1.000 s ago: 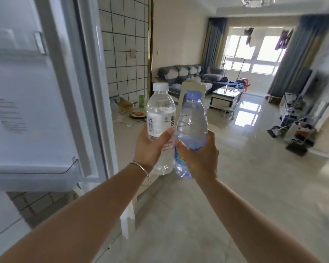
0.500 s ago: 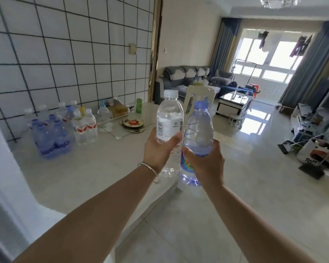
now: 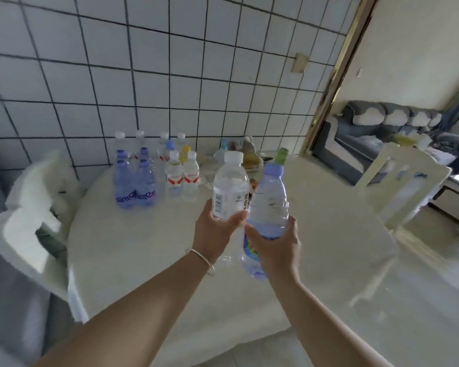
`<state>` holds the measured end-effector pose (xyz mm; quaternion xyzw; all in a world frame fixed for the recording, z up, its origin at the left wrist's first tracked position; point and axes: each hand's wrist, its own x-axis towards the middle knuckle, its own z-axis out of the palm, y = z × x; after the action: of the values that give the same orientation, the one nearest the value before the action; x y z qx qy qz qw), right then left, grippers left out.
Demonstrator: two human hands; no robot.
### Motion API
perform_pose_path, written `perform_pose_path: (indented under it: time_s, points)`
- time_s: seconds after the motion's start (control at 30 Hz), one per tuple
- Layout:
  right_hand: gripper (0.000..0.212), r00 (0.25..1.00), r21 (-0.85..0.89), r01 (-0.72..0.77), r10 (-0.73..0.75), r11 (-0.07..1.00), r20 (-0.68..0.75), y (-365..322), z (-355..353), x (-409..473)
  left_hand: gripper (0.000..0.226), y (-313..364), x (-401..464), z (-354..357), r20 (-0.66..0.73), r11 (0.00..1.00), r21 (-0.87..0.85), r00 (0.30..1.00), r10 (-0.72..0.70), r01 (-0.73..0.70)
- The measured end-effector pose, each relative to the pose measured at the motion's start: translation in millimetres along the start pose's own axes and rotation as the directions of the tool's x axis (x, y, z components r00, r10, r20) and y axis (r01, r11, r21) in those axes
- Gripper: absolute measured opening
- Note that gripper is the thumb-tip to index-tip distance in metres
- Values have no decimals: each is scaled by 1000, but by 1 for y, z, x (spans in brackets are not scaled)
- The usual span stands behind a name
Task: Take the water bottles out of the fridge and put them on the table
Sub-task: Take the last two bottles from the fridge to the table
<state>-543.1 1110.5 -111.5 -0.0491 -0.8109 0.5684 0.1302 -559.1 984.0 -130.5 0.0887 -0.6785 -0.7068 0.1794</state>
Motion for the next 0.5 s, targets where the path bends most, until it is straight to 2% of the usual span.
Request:
perform_pose_path:
  time_s: [0.07,0.13,0.2,0.37,0.5]
  points:
    - [52,993,3,3,-3,1000,119,7,23,25,55,-15,21,-8,-76,999,13,997,-34,35]
    - [54,971,-2,9,-8,1000,238,11,47,44,61,-29,37,-21,-142,998,27,989,-52,57]
    - [57,941,6,-3,1,1000,340,14,73,58,70,-40,50,-37,-202,995,61,977,-68,82]
    - [66,844,-17,-30,35,999,536,23,143,82,74,-70,81,-82,-367,983,80,922,-123,163]
    - [64,760,-70,-40,75,997,646,35,206,97,51,-91,107,-116,-458,971,82,873,-165,226]
